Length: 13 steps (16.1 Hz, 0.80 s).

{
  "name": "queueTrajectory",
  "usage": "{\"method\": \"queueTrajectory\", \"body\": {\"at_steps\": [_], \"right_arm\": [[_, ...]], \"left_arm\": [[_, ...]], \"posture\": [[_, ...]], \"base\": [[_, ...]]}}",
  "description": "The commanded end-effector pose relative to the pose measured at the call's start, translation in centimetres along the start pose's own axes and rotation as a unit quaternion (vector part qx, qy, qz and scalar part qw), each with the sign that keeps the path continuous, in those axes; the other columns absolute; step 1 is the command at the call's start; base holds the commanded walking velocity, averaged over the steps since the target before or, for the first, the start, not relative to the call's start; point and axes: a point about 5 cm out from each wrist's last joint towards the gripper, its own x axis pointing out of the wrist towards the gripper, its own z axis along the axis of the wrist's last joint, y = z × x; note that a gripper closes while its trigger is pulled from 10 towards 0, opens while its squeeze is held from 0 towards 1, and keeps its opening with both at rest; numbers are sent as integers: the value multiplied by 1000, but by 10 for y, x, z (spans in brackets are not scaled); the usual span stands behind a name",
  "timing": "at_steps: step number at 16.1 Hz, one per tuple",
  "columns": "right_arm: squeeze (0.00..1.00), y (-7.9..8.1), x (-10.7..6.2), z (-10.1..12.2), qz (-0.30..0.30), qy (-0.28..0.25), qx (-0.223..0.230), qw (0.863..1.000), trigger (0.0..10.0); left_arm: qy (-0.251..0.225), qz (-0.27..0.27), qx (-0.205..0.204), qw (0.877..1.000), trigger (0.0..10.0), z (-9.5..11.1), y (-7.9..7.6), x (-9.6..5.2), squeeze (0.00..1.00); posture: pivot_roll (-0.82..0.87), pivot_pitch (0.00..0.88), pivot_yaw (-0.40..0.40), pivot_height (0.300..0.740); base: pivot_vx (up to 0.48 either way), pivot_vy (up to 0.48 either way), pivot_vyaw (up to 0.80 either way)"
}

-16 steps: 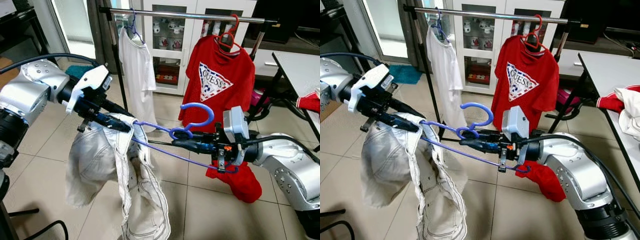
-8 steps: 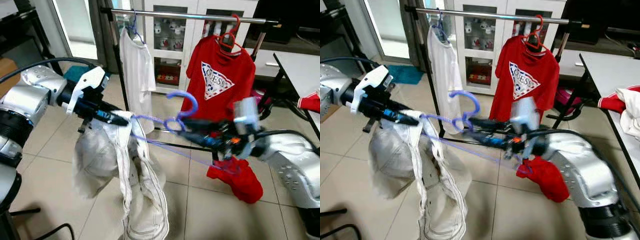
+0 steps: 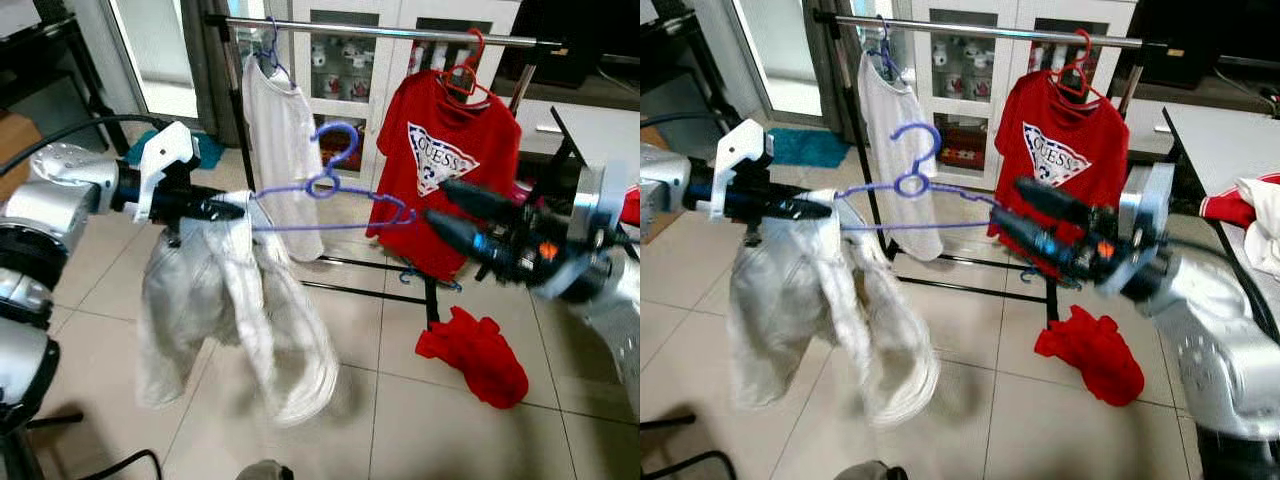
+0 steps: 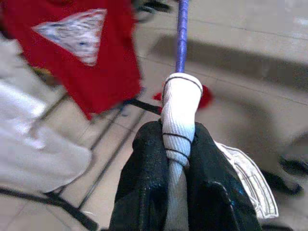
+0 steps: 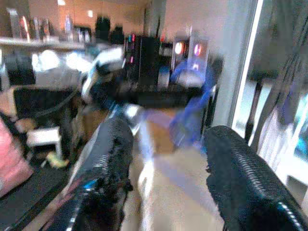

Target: Hang hanger

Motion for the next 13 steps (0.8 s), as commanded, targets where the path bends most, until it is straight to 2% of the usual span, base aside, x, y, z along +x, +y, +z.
{"method": "queueTrajectory", "body": {"at_steps": [1,3,4,6,7,8,9,10,11,12,13], "right_arm": [[1000,10,1,-19,18,69,25,997,10000],[1000,18,1,-37,30,128,47,990,10000],[1000,19,4,-54,13,167,63,984,10000],[1000,19,16,-87,-41,209,105,972,10000],[1000,18,28,-112,-82,240,125,959,10000],[1000,18,28,-112,-82,240,125,959,10000],[1000,14,38,-132,-115,262,143,947,10000],[816,9,41,-147,-154,288,175,929,10000],[318,6,39,-158,-171,309,187,917,10000],[0,6,38,-165,-177,321,195,910,10000],[0,7,37,-176,-187,334,209,900,10000]], "left_arm": [[-48,58,27,997,0,26,14,-9,0],[-66,65,26,995,0,31,16,-9,0],[-75,59,29,995,0,35,15,-8,0],[-89,43,36,994,0,42,13,-7,0],[-92,37,41,994,0,46,12,-7,0],[-92,37,41,994,0,46,12,-7,0],[-92,39,44,994,0,48,13,-7,0],[-96,41,47,993,0,52,14,-8,0],[-100,40,48,993,0,54,14,-8,0],[-104,38,48,993,0,55,13,-8,0],[-110,35,49,992,0,57,12,-7,0]], "posture": [[-100,0,79,740],[-105,0,82,740],[-103,0,81,740],[-100,0,79,740],[-93,0,78,740],[-93,0,78,740],[-82,0,75,740],[-81,0,76,740],[-79,0,75,740],[-79,0,75,740],[-74,0,71,740]], "base": [[0,0,0],[0,0,0],[0,0,0],[0,0,0],[0,0,0],[0,0,0],[0,0,0],[0,0,0],[0,0,0],[0,0,0],[0,0,0]]}}
